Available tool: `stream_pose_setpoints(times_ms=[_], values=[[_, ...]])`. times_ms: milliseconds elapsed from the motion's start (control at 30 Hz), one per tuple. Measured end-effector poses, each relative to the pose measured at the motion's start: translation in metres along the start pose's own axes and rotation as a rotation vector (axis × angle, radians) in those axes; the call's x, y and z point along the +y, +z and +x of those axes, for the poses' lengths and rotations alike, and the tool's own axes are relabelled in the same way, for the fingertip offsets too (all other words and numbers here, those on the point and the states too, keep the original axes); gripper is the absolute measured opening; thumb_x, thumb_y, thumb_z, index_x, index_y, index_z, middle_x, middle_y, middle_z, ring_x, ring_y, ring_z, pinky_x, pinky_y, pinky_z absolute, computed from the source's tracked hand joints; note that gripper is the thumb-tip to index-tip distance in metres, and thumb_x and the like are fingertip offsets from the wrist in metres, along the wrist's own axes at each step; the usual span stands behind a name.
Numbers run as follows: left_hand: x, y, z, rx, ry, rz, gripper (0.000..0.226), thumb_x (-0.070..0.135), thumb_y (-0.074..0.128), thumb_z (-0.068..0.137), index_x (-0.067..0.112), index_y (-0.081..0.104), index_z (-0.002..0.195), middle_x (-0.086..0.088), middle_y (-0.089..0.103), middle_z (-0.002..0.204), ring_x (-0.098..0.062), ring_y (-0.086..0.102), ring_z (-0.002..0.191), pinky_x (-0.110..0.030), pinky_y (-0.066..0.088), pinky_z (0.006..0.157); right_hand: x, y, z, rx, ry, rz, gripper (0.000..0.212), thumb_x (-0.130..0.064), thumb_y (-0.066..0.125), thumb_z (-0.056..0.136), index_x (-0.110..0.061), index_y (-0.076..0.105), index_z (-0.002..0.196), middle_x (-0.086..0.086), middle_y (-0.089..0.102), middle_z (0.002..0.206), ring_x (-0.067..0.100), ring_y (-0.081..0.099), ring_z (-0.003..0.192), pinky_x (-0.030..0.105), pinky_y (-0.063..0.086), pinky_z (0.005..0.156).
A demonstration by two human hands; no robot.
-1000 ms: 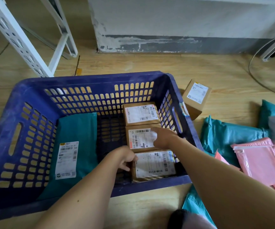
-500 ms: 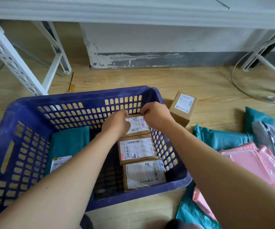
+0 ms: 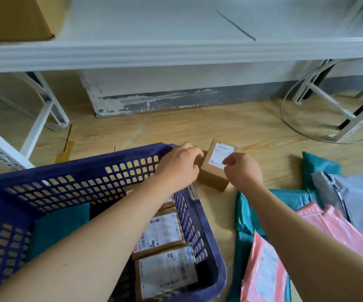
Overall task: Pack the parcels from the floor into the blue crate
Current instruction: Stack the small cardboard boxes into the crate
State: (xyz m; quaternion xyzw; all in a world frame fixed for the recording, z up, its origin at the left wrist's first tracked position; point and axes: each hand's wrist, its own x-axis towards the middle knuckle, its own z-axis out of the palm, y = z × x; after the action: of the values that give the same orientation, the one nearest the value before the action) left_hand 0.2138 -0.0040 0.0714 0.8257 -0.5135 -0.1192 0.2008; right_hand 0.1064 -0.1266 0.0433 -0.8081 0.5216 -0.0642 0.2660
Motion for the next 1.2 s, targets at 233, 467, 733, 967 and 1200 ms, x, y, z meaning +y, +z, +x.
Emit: stream_pose_setpoints(times_ms=[233,467,733,967,1200], values=[[0.009,0.036,0.089,-0.24,-0.123,0.066,0.047,0.014,0.051,0.089,0.021,0.042,0.134,-0.005,0.039,0.137,-0.025,0.046,0.12,-0.036,0.045,0.091,0.034,0.026,0.064,-0.081,0.104,-0.021,0.051,-0.01,0.05,0.084,-0.018,0.046,0.134,0.008,0.058,0.125,0.027,0.055,0.113,0.031,0.045,0.086],[-0.007,0.073,0.161,-0.342,-0.521,-0.248,0.048,0.01,0.045,0.095,0.006,0.033,0.141,-0.013,0.039,0.143,-0.028,0.046,0.118,-0.03,0.039,0.09,0.045,0.075,0.128,-0.179,0.267,0.137,0.042,-0.014,0.049,0.088,-0.004,0.04,0.128,0.011,0.056,0.117,0.03,0.056,0.108,0.029,0.04,0.075],[-0.011,0.128,0.205,-0.355,-0.761,-0.383,0.055,0.018,0.056,0.088,0.005,0.034,0.137,-0.013,0.042,0.139,-0.027,0.043,0.126,-0.032,0.04,0.1,0.087,0.1,0.155,-0.245,0.402,0.259,0.053,-0.024,0.056,0.09,-0.004,0.035,0.134,0.013,0.052,0.132,0.03,0.051,0.12,0.034,0.042,0.091],[0.002,0.148,0.198,-0.744,-0.61,-0.226,0.055,0.023,0.045,0.099,0.009,0.024,0.147,-0.014,0.023,0.154,-0.031,0.029,0.138,-0.036,0.034,0.102,0.096,0.111,0.159,-0.285,0.331,0.316,0.054,-0.032,0.066,0.083,-0.01,0.042,0.125,0.006,0.057,0.126,0.025,0.056,0.114,0.027,0.039,0.081],[0.003,0.147,0.197,-0.587,-0.737,-0.433,0.046,0.019,0.054,0.092,0.008,0.044,0.135,-0.014,0.047,0.137,-0.032,0.051,0.12,-0.037,0.043,0.098,0.096,0.104,0.154,-0.241,0.367,0.478,0.051,-0.026,0.068,0.079,-0.01,0.046,0.122,0.007,0.059,0.119,0.024,0.058,0.105,0.035,0.048,0.092]])
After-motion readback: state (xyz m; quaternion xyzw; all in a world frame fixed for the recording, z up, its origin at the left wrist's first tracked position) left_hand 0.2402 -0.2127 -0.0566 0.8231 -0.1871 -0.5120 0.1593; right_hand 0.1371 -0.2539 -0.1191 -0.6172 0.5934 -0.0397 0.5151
